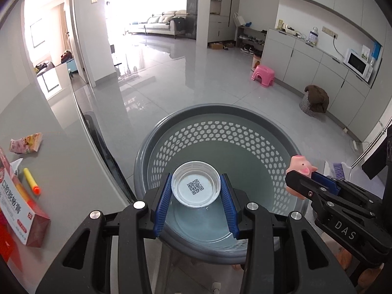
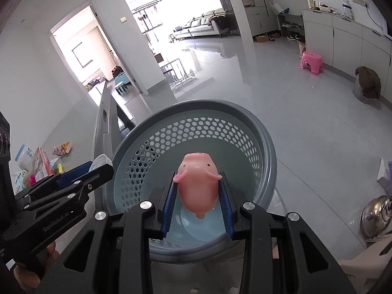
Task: Collect trash
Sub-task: 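Carry the pig toy and bottle cap over the grey basket with both grippers, then open both grippers to drop the pig toy and bottle cap into the basket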
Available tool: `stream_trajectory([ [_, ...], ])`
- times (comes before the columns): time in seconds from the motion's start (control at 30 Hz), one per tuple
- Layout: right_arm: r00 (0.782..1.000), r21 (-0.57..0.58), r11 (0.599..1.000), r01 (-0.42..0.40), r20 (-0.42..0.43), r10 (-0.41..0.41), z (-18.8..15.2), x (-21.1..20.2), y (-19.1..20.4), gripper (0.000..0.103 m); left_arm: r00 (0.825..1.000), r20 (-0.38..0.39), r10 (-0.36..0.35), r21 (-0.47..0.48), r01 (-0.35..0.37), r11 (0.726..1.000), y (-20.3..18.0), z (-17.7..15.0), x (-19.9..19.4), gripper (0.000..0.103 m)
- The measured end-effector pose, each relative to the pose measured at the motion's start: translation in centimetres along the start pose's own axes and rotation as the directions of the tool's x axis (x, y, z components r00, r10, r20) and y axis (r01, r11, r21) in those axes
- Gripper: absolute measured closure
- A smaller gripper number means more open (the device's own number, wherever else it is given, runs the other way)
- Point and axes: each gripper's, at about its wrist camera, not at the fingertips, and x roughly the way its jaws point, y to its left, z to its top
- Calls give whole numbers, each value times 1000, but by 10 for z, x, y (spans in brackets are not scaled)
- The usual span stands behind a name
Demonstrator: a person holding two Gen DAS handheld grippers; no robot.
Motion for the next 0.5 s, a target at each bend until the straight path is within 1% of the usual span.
stream_trajectory([
  [0.2, 1000, 6, 1000, -3, -20, 3, 1, 12, -2, 71, 999, -37, -6, -6, 6, 1000, 0, 0, 14, 64],
  [0.37, 999, 16, 1000, -7, -31, 8, 2, 18, -4, 70, 998, -61, -13, -20, 12, 1000, 7, 1, 18, 63],
  [0.5, 1000, 16, 1000, -8, -26, 8, 3, 19, -5, 70, 998, -65, -10, -36, 8, 999, 12, 1, 20, 63],
])
